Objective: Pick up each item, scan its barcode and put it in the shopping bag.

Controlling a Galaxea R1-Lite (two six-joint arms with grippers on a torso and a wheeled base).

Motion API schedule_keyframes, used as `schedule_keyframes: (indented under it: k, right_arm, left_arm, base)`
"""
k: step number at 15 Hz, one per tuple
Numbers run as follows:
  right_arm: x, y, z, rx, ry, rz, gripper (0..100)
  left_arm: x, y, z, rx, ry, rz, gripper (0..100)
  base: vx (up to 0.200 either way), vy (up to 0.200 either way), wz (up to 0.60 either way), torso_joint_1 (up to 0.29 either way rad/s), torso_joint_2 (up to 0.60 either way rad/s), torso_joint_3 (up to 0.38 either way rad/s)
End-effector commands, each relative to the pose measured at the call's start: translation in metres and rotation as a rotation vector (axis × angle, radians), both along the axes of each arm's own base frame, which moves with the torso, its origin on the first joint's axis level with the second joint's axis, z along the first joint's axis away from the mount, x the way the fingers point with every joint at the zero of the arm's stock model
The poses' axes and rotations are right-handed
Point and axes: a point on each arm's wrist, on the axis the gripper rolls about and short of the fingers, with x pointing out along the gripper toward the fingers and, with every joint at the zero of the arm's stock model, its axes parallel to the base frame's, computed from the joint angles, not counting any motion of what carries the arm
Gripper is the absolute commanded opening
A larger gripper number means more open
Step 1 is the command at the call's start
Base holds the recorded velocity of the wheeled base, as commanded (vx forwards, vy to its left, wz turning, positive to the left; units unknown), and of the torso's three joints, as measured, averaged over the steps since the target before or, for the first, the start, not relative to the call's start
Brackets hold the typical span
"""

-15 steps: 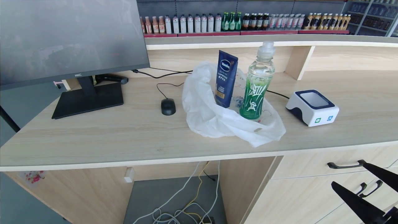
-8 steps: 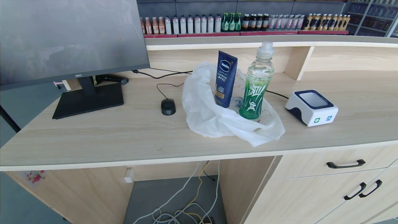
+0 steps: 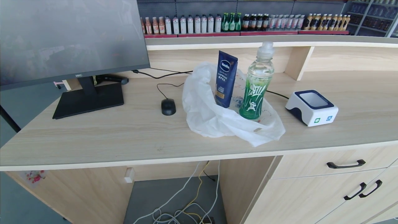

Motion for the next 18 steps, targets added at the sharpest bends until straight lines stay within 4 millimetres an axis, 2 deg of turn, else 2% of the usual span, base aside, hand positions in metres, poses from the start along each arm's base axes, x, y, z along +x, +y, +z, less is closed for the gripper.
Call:
schedule_keyframes:
  k: [1,8,18]
  right_arm:
    - [-0.0088,0.0006,-0.0022,0.001,-0.11,-0.072,100]
    - [-0.0114,0.0012,-0.0028,0.022,-0.145,-0.092,100]
    - [-0.0114,0.0012,-0.0028,0.029,-0.145,-0.092,100]
  left_arm:
    - [0.0,0.0,0.0,-0.001,0.0,-0.002,100]
    - [0.0,0.0,0.0,-0.006,0.0,0.0,100]
    - [0.0,0.0,0.0,-0.004,0.0,0.0,100]
  base:
    - [0.0,0.0,0.0,0.0,0.0,0.0]
    - [0.0,0.0,0.0,0.0,0.0,0.0]
    - [0.0,-0.2,0.0,0.003,0.01,0.005]
